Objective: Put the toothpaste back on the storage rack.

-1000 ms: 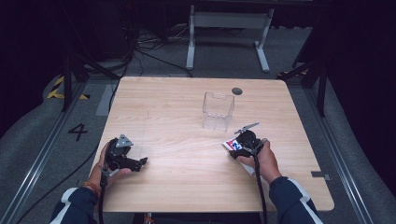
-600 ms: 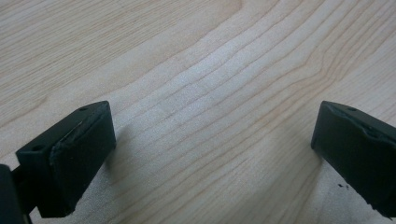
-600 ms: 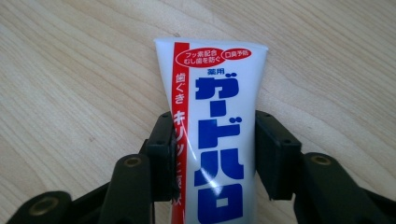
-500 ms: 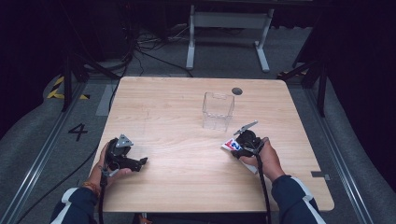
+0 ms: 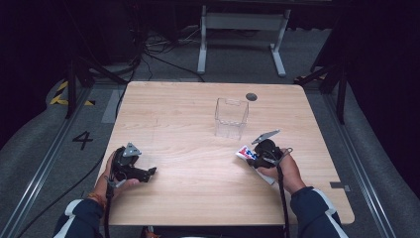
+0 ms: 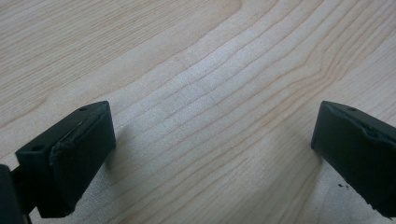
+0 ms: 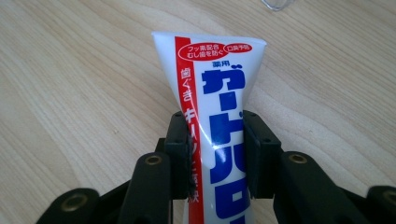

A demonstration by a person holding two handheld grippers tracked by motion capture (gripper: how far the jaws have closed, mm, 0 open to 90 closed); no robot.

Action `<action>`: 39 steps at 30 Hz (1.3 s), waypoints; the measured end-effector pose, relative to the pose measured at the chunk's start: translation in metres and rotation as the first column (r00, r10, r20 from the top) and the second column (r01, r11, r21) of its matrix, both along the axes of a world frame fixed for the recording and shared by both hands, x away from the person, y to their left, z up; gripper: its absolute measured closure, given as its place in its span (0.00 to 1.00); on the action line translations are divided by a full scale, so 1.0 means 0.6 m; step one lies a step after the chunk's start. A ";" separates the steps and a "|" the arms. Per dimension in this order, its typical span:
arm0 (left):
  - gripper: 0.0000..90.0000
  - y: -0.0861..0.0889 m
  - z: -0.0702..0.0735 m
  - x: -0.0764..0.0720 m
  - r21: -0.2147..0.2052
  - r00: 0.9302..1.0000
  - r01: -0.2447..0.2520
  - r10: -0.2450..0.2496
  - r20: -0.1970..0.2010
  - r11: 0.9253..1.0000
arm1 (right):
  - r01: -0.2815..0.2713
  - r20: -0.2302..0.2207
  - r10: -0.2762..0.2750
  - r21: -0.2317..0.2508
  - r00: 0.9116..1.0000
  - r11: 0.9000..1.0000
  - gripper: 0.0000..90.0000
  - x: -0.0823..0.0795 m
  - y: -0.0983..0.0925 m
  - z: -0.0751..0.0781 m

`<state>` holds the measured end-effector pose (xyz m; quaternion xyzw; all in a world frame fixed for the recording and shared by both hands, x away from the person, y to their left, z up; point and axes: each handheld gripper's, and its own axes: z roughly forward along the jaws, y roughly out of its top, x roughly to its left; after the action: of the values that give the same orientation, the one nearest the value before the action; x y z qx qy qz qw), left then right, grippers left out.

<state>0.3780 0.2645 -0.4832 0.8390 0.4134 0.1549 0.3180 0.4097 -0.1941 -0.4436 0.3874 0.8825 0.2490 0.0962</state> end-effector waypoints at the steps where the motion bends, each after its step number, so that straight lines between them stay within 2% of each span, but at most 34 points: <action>1: 0.00 0.000 0.000 0.000 0.000 1.000 0.000 0.000 0.000 1.000 | 0.000 0.001 0.000 0.007 1.000 1.000 0.76 -0.001 -0.001 0.001; 10: 0.00 0.000 0.000 0.000 -0.001 1.000 -0.001 0.001 0.000 1.000 | -0.015 0.030 0.013 0.071 0.999 0.997 0.77 -0.009 -0.011 0.015; 21: 0.00 0.000 0.000 0.000 0.000 1.000 0.000 0.000 0.000 1.000 | -0.034 0.115 0.016 0.161 0.993 0.986 0.78 -0.020 -0.029 0.048; 30: 0.00 0.000 0.000 0.000 0.000 1.000 0.000 0.000 0.000 1.000 | -0.057 0.190 0.017 0.204 0.982 0.977 0.78 -0.028 -0.038 0.077; 39: 0.00 0.000 0.000 0.000 -0.001 1.000 0.000 0.000 0.000 1.000 | -0.079 0.270 0.011 0.243 0.963 0.967 0.79 -0.030 -0.043 0.114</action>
<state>0.3780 0.2644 -0.4832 0.8389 0.4136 0.1547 0.3182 0.3916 -0.2199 -0.3750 0.3391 0.8314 0.4107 0.1586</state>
